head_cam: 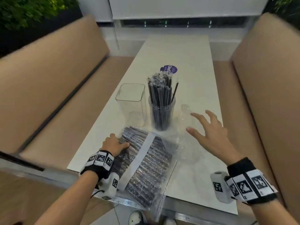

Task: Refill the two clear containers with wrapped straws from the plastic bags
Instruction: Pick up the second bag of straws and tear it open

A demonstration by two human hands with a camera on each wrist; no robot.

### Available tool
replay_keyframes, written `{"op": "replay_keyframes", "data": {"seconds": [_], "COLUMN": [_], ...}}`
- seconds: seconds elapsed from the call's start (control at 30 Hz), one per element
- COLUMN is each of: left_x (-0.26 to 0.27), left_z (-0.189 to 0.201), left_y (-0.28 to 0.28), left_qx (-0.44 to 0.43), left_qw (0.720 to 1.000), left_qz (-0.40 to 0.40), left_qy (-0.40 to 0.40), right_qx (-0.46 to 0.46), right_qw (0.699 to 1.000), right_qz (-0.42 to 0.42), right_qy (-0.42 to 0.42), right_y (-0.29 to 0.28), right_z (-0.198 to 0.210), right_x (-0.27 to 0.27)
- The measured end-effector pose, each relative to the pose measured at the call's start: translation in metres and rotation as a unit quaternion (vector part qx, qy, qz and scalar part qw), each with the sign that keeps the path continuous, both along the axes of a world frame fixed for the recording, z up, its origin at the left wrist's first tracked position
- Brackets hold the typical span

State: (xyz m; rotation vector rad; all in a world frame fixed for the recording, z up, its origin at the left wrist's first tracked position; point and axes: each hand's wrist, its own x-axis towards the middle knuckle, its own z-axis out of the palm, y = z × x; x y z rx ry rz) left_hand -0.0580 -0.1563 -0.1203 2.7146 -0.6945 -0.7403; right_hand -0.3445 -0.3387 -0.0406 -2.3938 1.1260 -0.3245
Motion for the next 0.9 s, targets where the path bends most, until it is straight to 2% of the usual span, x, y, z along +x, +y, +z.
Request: {"op": "replay_keyframes", "data": {"seconds": [0.17, 0.3, 0.37, 0.47, 0.57, 0.6, 0.67, 0.77, 0.83, 0.9], "left_x": [0.022, 0.043, 0.057, 0.079, 0.085, 0.089, 0.092, 0.100, 0.108, 0.114], "left_z": [0.001, 0.018, 0.031, 0.047, 0.065, 0.065, 0.070, 0.075, 0.077, 0.077], "left_y": [0.023, 0.062, 0.085, 0.116, 0.130, 0.133, 0.133, 0.133, 0.133, 0.135], "left_qx": [-0.080, -0.212, -0.261, -0.307, -0.373, -0.392, -0.430, -0.473, -0.481, -0.473], "left_qw": [0.991, 0.948, 0.927, 0.913, 0.882, 0.870, 0.847, 0.817, 0.812, 0.817], "left_qz": [0.057, 0.131, 0.150, 0.149, 0.169, 0.174, 0.183, 0.191, 0.190, 0.192], "left_qy": [0.095, 0.200, 0.225, 0.225, 0.234, 0.241, 0.253, 0.270, 0.271, 0.268], "right_qx": [0.001, 0.020, 0.034, -0.018, -0.119, -0.127, -0.068, 0.125, 0.167, 0.187], "right_qw": [0.997, 0.995, 0.995, 0.997, 0.982, 0.978, 0.978, 0.972, 0.961, 0.940], "right_qz": [0.064, 0.078, 0.079, 0.076, 0.097, 0.110, 0.138, 0.151, 0.147, 0.147], "right_qy": [0.032, 0.053, 0.054, -0.006, -0.107, -0.126, -0.139, -0.127, -0.167, -0.244], "right_y": [0.018, 0.017, 0.017, 0.017, 0.027, 0.035, 0.055, 0.084, 0.098, 0.107], "right_z": [-0.007, -0.020, -0.024, -0.023, -0.014, -0.007, 0.007, 0.024, 0.028, 0.033], "right_x": [0.008, 0.014, 0.017, 0.024, 0.040, 0.049, 0.071, 0.109, 0.133, 0.155]}}
